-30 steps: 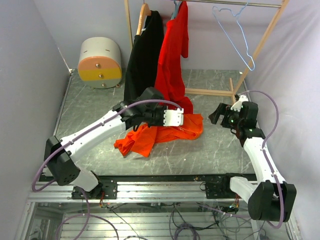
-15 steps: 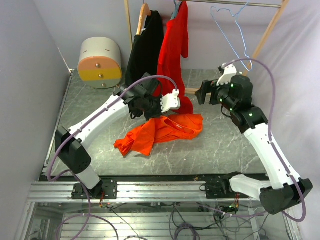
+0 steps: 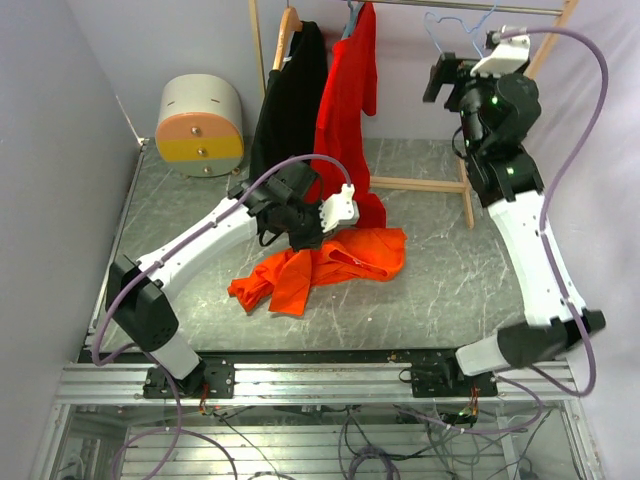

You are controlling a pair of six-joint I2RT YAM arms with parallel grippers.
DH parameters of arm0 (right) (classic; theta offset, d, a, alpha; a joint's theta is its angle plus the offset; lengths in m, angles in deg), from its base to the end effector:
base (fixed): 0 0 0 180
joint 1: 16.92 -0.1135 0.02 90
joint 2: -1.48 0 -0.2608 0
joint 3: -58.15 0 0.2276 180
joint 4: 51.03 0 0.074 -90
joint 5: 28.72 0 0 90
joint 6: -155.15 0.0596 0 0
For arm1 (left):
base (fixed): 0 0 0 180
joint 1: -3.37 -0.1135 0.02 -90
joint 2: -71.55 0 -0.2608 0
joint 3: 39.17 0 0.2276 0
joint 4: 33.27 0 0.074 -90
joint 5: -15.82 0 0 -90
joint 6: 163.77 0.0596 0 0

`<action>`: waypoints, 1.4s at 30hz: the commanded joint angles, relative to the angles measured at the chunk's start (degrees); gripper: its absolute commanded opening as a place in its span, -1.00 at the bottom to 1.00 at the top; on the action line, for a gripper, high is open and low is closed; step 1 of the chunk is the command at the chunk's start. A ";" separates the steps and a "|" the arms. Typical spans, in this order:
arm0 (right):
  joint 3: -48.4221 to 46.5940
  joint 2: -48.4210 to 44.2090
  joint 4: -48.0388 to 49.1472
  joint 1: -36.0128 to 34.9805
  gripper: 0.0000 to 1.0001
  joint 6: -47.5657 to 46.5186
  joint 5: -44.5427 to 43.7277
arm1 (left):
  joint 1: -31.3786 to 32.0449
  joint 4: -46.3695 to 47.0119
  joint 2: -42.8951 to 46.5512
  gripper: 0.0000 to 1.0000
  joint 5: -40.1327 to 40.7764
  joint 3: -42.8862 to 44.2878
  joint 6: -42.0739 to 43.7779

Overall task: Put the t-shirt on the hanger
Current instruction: Pick up the hanger from the clothesline.

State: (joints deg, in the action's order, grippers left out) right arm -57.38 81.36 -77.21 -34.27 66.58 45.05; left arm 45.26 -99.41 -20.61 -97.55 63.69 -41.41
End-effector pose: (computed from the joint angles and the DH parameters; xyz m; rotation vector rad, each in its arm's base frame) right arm 0.2804 0.0702 0.5245 0.0393 1.4120 0.0724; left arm 0.2273 -0.2356 0.3104 1.6470 1.9076 -0.5833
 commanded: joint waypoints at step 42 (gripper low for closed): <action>-29.23 24.35 -21.62 23.32 0.78 -1.10 36.65 | 2.38 0.78 4.37 -0.86 -8.85 -6.56 -0.88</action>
State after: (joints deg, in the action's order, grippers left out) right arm -89.01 106.12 -101.04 -11.40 65.77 76.81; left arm 47.23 -97.44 -16.70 -104.46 57.57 -43.60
